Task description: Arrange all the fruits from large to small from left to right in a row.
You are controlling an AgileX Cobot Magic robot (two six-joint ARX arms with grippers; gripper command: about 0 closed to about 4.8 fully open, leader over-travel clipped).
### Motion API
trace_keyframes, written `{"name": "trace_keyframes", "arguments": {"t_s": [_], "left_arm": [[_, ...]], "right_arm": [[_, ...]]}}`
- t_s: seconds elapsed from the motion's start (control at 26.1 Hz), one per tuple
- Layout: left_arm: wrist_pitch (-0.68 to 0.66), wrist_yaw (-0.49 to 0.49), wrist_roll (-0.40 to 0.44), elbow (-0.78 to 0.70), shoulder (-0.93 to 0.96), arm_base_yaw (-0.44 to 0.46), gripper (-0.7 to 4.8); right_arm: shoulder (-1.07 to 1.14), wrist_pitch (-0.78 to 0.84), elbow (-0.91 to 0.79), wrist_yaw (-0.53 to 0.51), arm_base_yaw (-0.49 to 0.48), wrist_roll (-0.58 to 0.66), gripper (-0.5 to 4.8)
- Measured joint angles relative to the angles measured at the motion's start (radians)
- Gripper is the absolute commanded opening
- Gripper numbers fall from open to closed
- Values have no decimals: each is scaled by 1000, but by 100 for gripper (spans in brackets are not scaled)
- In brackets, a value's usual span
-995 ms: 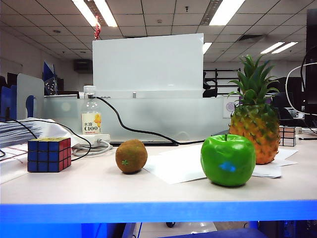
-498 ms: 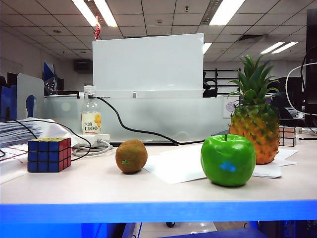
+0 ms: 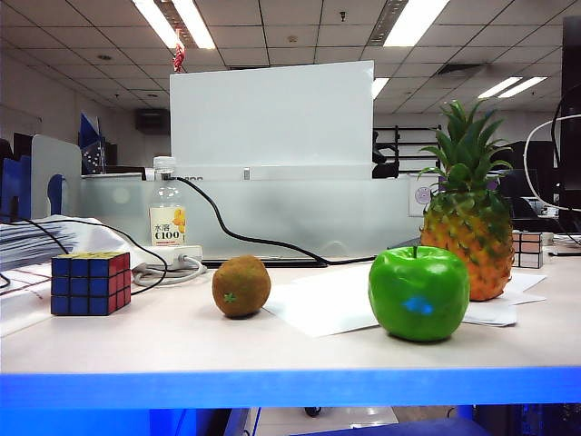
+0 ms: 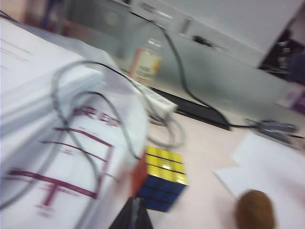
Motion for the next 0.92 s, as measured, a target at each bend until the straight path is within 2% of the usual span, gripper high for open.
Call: {"name": "trace_keyframes", "arguments": {"t_s": [0.11, 0.27, 0.38, 0.5, 0.65, 0.8, 0.92], "left_arm": [[0, 70, -54, 0, 0, 0, -5], [0, 189, -95, 0, 0, 0, -5], [0, 280, -97, 0, 0, 0, -6], [0, 426, -66, 0, 0, 0, -6], [0, 635, -37, 0, 0, -1, -6], [0, 704, -37, 0, 0, -1, -6], [-1, 718, -37, 0, 0, -1, -6]], "right_arm": [[0, 16, 0, -13, 3, 152, -6], [0, 79, 0, -22, 4, 190, -5], [0, 145, 0, -123, 5, 208, -5], [0, 210, 1, -239, 5, 209, -5], [26, 192, 71, -406, 7, 94, -5], [116, 170, 161, -438, 33, -58, 3], [215, 104, 242, -438, 60, -161, 106]]}}
